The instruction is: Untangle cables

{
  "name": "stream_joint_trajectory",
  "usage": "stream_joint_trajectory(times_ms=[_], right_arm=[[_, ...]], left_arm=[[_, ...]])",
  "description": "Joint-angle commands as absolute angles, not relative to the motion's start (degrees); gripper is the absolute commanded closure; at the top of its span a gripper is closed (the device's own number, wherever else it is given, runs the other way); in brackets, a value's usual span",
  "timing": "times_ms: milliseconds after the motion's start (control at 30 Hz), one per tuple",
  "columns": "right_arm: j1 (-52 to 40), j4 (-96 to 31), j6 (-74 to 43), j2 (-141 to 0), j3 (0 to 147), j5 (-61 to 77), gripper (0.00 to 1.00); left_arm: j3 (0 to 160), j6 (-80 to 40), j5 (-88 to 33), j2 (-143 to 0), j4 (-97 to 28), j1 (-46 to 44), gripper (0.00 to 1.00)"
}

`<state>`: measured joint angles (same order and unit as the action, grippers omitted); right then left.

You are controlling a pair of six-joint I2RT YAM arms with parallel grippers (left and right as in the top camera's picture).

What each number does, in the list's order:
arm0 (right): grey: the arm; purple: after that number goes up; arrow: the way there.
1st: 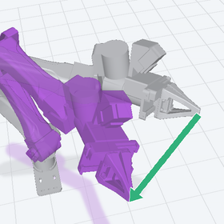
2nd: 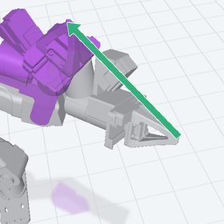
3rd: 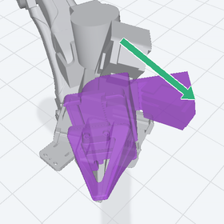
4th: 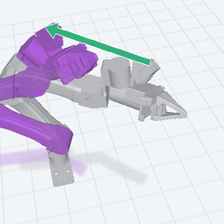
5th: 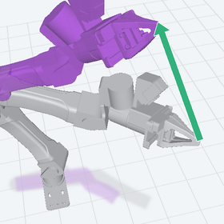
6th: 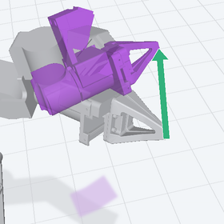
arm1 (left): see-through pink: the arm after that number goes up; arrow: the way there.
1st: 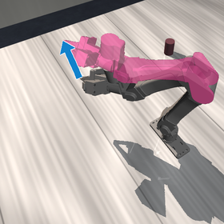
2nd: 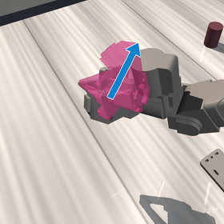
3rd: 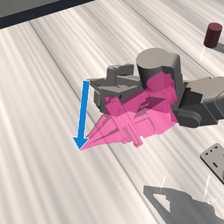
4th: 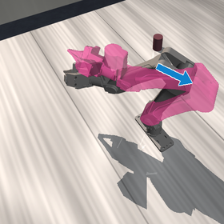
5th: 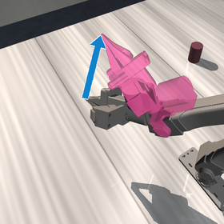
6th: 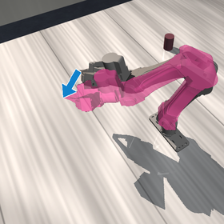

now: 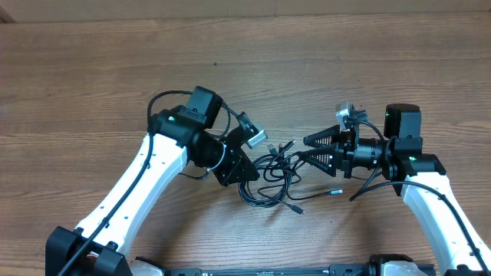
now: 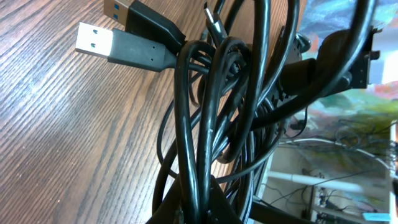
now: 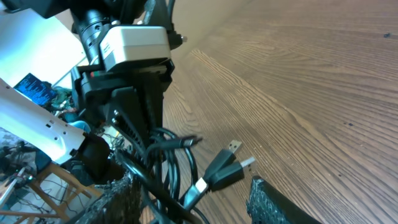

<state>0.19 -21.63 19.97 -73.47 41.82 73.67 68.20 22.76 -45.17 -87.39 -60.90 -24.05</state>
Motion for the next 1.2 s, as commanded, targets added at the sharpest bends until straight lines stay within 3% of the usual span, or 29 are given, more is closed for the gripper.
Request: stream_joint_trajectory(times_ms=[0, 800, 1033, 1167], right_arm=[[-0.01, -21.58, 19.51, -73.69, 42.46, 72.29, 0.46], [-0.01, -29.23, 19.77, -73.69, 42.41, 67.53, 0.47], [0.01, -30.76, 19.75, -73.69, 42.41, 65.87, 0.62], [-0.01, -31.86, 19.77, -73.69, 42.41, 63.83, 0.77]], left_arm=[[68.64, 24.23, -45.65, -86.89, -59.96, -25.98, 0.96], [68.64, 18.57, -49.25, -86.89, -50.00, -27.77, 0.96], [68.64, 16.62, -45.91, -86.89, -49.21, -27.66, 0.96], [68.64, 16.64, -44.27, -86.89, -49.21, -27.66, 0.96]])
